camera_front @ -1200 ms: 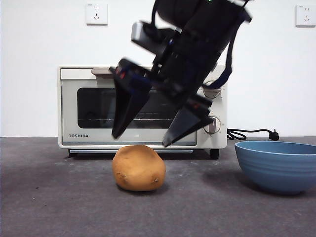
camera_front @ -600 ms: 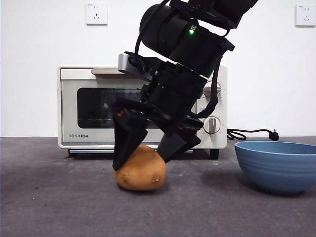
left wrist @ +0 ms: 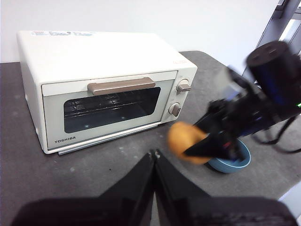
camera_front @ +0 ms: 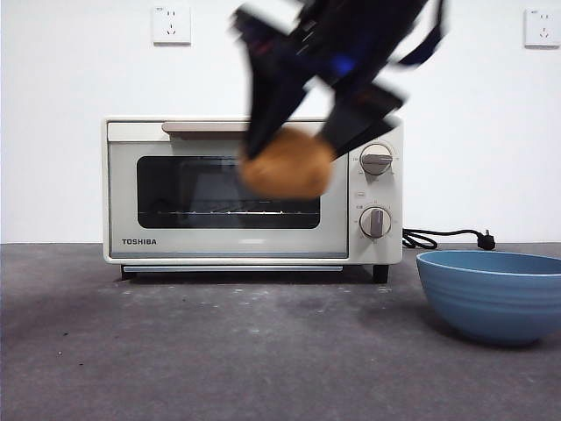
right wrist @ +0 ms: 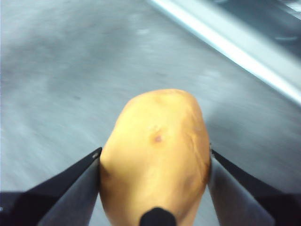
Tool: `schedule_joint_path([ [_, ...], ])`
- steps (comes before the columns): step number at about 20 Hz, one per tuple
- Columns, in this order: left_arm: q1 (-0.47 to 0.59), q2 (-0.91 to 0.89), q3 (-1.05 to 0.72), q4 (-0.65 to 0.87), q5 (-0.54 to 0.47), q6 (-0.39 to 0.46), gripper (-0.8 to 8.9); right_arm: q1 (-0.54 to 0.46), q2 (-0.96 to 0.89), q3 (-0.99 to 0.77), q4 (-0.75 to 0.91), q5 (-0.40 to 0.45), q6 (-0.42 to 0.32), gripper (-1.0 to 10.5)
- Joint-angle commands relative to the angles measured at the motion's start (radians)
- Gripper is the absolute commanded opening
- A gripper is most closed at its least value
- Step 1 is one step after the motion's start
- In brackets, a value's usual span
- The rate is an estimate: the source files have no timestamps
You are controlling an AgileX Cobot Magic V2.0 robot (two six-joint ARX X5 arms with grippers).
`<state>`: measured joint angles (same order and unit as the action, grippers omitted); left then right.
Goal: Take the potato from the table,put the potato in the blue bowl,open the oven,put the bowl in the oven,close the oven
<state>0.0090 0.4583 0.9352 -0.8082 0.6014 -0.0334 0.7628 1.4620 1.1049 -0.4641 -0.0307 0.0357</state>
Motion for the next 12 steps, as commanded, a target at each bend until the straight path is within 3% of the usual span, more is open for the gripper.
schedule_joint_path([
  [1, -0.003, -0.001, 0.002, 0.007, 0.002, 0.013, -0.08, -0.043, -0.096, 0.0, -0.095, 0.015, -0.035, -0.2],
  [7, -0.003, -0.001, 0.002, 0.007, 0.003, 0.012, -0.08, -0.255, -0.253, -0.015, -0.259, 0.001, -0.099, -0.2],
  [12, -0.003, -0.001, 0.002, 0.007, 0.002, 0.012, -0.08, -0.382, -0.251, -0.183, -0.142, -0.1, -0.102, -0.2],
])
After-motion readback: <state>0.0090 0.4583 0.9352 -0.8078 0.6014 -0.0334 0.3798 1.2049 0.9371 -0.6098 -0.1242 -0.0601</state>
